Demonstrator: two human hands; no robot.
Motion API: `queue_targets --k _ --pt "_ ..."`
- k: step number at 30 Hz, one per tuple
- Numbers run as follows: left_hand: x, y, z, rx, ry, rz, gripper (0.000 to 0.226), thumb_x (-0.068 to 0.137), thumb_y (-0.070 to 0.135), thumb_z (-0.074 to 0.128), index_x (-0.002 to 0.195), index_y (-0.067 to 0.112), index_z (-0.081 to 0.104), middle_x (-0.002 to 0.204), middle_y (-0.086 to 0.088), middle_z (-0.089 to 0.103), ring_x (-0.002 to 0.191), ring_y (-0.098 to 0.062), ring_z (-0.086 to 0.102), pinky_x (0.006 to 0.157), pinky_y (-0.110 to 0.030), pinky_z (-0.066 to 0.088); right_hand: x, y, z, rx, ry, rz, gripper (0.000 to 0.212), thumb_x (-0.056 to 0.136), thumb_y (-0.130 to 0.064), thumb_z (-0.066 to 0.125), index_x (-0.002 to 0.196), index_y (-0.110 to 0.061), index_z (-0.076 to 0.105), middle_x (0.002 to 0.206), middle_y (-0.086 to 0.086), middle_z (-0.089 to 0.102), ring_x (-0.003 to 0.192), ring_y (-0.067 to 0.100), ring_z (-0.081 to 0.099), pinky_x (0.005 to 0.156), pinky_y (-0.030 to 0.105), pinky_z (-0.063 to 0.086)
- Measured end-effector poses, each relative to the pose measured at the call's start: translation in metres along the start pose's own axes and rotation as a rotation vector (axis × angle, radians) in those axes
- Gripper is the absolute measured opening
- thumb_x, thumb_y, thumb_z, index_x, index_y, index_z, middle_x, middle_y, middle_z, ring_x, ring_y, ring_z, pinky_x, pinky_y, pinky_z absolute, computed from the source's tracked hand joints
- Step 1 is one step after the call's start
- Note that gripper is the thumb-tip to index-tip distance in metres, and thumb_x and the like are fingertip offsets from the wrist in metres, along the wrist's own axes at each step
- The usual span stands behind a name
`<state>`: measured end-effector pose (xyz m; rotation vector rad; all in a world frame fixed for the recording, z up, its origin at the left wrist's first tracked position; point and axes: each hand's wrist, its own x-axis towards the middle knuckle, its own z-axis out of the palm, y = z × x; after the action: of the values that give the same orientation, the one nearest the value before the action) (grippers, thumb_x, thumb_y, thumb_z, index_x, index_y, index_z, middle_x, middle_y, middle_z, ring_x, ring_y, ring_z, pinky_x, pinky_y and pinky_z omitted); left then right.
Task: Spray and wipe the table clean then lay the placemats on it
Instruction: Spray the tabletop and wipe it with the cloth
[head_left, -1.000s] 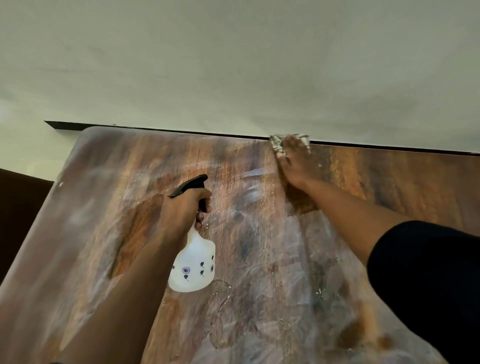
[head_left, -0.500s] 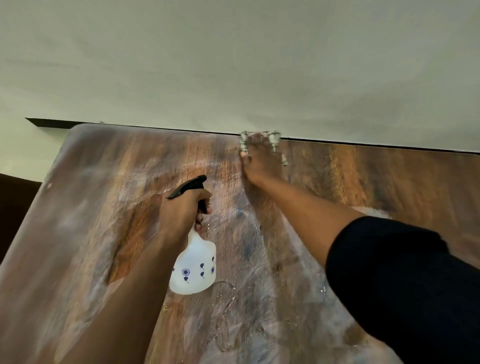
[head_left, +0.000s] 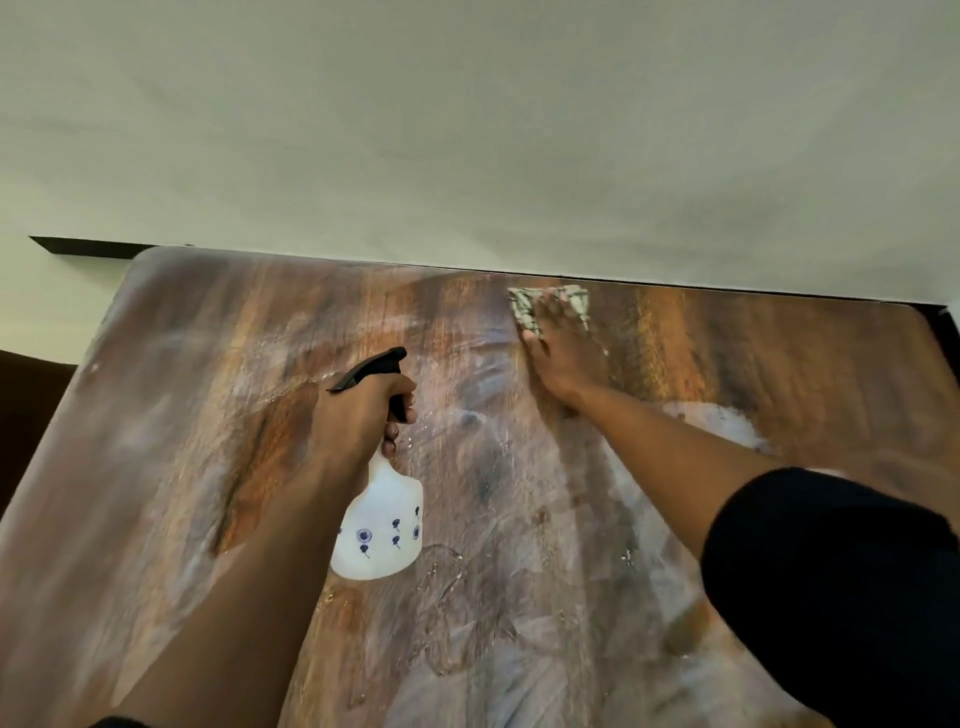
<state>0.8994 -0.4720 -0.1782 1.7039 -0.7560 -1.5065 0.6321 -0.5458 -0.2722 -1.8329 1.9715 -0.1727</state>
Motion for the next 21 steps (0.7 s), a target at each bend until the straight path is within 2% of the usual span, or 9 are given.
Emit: queue_targets --k 2,3,5,7,10,13,17,19,21 --pt "-0.004 0.001 0.007 0.008 -0.018 -0.002 0.029 0.088 0.012 0.071 0.115 0.015 0.082 0.070 -0.014 0.067 0.048 -0.017 0.043 0.043 -0.026 0.035 -0.019 0.047 -0.010 -0.002 0.041 0.115 0.061 0.111 -0.048 0.028 0.166 -0.030 0.010 0.173 -0.007 0.002 0.159 0.015 -0.001 0.129 0.051 0.007" --pt "-0.007 0.001 0.011 0.004 -0.030 -0.011 0.029 0.089 0.012 0.071 0.116 0.012 0.081 0.070 -0.014 0.067 0.048 -0.017 0.043 0.043 -0.026 0.035 -0.028 0.067 -0.015 -0.008 0.061 0.177 0.060 0.111 -0.048 0.027 0.166 -0.028 0.011 0.173 -0.006 0.003 0.160 0.016 -0.001 0.129 0.050 0.005" --pt "-0.014 0.000 0.016 0.005 -0.057 -0.027 0.020 0.089 0.011 0.070 0.089 0.024 0.086 0.069 -0.014 0.066 0.049 -0.018 0.043 0.045 -0.026 0.035 -0.042 0.091 -0.023 -0.030 0.083 0.268 0.060 0.111 -0.046 0.028 0.166 -0.026 0.014 0.174 -0.004 0.005 0.160 0.016 0.001 0.129 0.047 0.003" --pt "-0.020 -0.004 0.017 0.004 -0.051 -0.028 0.036 0.089 0.011 0.070 0.064 0.035 0.081 0.067 -0.011 0.066 0.049 -0.017 0.043 0.046 -0.027 0.035 -0.046 0.093 -0.025 -0.051 0.086 0.306 0.060 0.111 -0.043 0.030 0.166 -0.024 0.015 0.174 -0.001 0.006 0.160 0.019 0.002 0.127 0.047 0.002" --pt "-0.027 -0.011 0.012 -0.028 0.013 -0.018 0.019 0.088 0.010 0.070 0.084 0.026 0.081 0.065 -0.010 0.066 0.050 -0.018 0.043 0.045 -0.027 0.035 -0.042 0.066 -0.018 -0.046 0.092 0.348 0.059 0.111 -0.039 0.034 0.166 -0.024 0.017 0.174 0.001 0.007 0.160 0.025 0.005 0.128 0.055 0.006" --pt "-0.030 -0.015 -0.001 -0.073 0.164 0.025 0.029 0.090 0.008 0.067 0.102 0.030 0.081 0.065 -0.010 0.064 0.048 -0.017 0.042 0.044 -0.027 0.035 -0.040 0.024 0.002 -0.085 0.076 0.228 0.059 0.111 -0.041 0.033 0.166 -0.028 0.015 0.174 0.000 0.006 0.160 0.025 0.004 0.128 0.057 0.000" --pt "-0.041 -0.013 -0.019 -0.085 0.342 0.018 0.045 0.088 0.012 0.064 0.061 0.046 0.078 0.065 -0.008 0.061 0.050 -0.020 0.043 0.052 -0.030 0.035 -0.040 -0.036 0.021 -0.042 -0.003 0.058 0.060 0.112 -0.045 0.027 0.166 -0.031 0.008 0.174 -0.006 -0.001 0.160 0.021 -0.003 0.128 0.054 0.005" --pt "-0.044 -0.011 -0.027 -0.084 0.406 0.002 0.024 0.085 0.015 0.066 0.078 0.032 0.083 0.063 -0.005 0.061 0.051 -0.020 0.046 0.052 -0.030 0.035 -0.042 -0.058 0.027 -0.047 -0.049 -0.028 0.060 0.112 -0.045 0.026 0.166 -0.030 0.008 0.174 -0.007 -0.002 0.160 0.019 -0.005 0.127 0.054 0.005" --pt "-0.050 -0.010 -0.033 -0.090 0.483 0.005 0.012 0.083 0.014 0.068 0.078 0.019 0.078 0.058 -0.005 0.062 0.052 -0.023 0.047 0.053 -0.032 0.036 -0.049 -0.075 0.035 -0.083 -0.086 -0.153 0.060 0.111 -0.047 0.025 0.166 -0.030 0.008 0.174 -0.007 -0.002 0.160 0.018 -0.006 0.126 0.052 0.003"
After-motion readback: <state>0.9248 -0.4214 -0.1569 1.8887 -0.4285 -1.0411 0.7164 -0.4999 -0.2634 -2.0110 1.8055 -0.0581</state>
